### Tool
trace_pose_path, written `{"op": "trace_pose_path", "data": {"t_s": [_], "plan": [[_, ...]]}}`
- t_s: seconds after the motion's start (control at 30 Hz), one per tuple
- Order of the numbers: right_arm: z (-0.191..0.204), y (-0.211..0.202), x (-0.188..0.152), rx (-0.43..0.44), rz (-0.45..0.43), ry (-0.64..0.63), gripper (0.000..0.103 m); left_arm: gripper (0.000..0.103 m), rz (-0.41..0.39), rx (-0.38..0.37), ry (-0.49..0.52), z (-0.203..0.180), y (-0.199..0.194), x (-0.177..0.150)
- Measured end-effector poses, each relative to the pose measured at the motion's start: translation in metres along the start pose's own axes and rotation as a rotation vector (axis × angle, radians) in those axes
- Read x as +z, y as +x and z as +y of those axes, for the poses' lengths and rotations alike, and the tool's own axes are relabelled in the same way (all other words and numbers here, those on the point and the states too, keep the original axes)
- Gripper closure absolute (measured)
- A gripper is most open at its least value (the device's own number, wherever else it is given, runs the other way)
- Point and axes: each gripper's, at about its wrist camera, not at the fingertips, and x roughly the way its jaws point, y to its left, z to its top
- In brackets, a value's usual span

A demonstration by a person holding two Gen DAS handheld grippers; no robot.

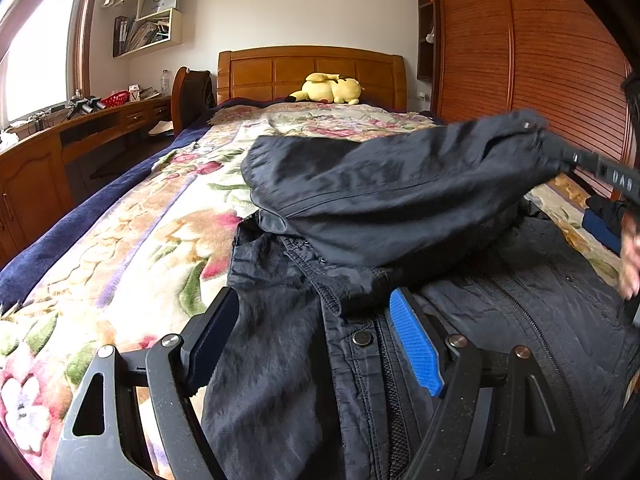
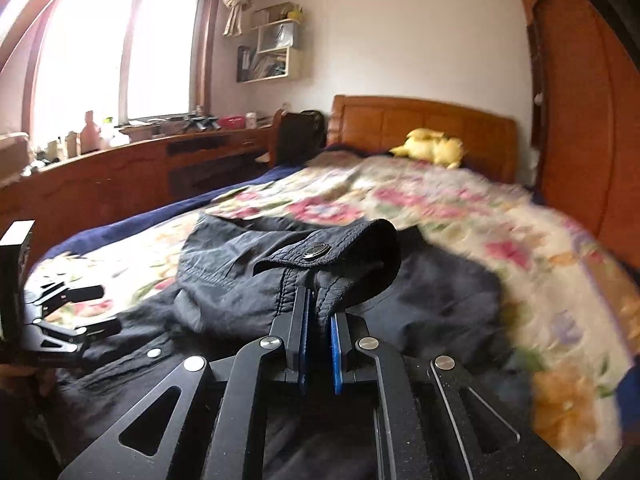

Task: Fold large clothes
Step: 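Lift the held hem and fold it toward the collar with the right gripper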

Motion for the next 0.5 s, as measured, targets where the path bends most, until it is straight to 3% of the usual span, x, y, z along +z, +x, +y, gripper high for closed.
{"op": "trace_pose_path", "data": {"t_s": [0.17, 0.33, 0.43, 0.5], "plan": [[-0.008, -0.01, 0.014, -0.188, 0.03, -0.138, 0.094, 0.024, -0.004, -0.006, -0.006, 0.001, -0.001, 0.001], [-0.036, -0.008, 0.005, -0.32, 0.136, -0.129, 0.094, 0.024, -0.004, -0.011, -0.012, 0.001, -0.001, 0.0], [-0.05, -0.002, -0.012, -0.352, 0.202, -0.116, 0.094, 0.024, -0.006, -0.012, -0.012, 0.002, -0.001, 0.0], [-0.058, 0.004, -0.027, -0.329, 0.259, -0.093, 0.094, 0.024, -0.007, -0.015, -0.013, 0.002, -0.001, 0.0]]}}
